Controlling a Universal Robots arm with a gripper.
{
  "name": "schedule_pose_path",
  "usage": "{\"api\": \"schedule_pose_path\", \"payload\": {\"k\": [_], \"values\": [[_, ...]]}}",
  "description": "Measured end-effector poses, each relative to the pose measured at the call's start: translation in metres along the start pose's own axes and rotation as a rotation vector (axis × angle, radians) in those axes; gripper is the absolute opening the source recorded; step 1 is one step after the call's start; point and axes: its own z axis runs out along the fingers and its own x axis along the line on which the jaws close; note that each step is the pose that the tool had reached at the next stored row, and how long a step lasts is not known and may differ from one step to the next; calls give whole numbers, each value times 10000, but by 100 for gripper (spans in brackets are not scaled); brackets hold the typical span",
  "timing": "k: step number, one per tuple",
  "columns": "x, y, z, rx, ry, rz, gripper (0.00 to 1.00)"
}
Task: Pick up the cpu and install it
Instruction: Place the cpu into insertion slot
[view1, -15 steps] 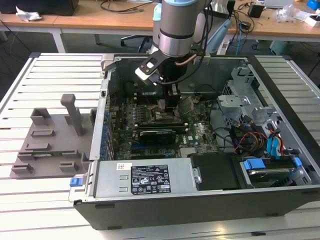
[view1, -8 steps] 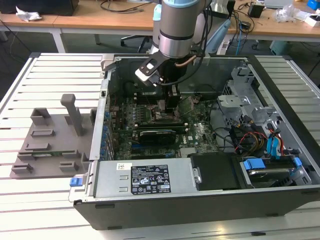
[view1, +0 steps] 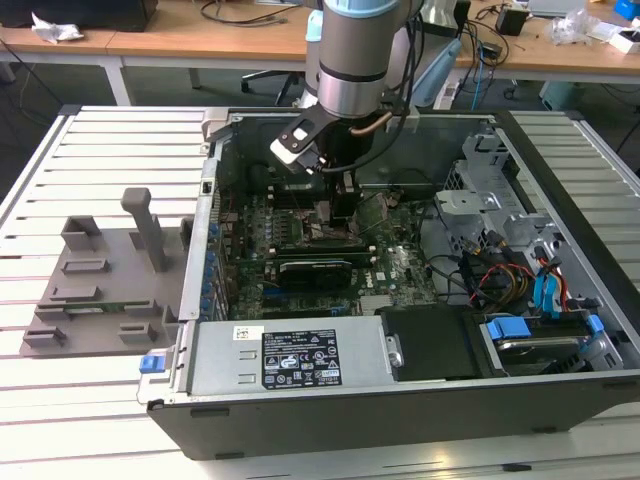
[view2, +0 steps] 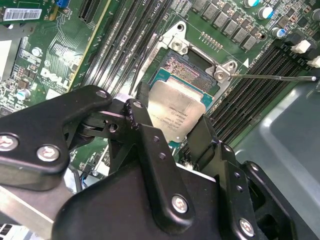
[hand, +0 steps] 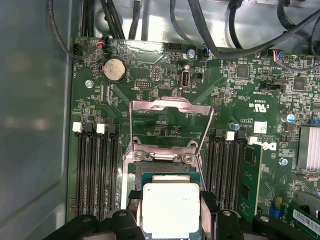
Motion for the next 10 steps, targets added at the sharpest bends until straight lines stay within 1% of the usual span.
{"api": "schedule_pose_path", "payload": {"k": [10], "values": [[6,1,41,0,-12,2,55]]}}
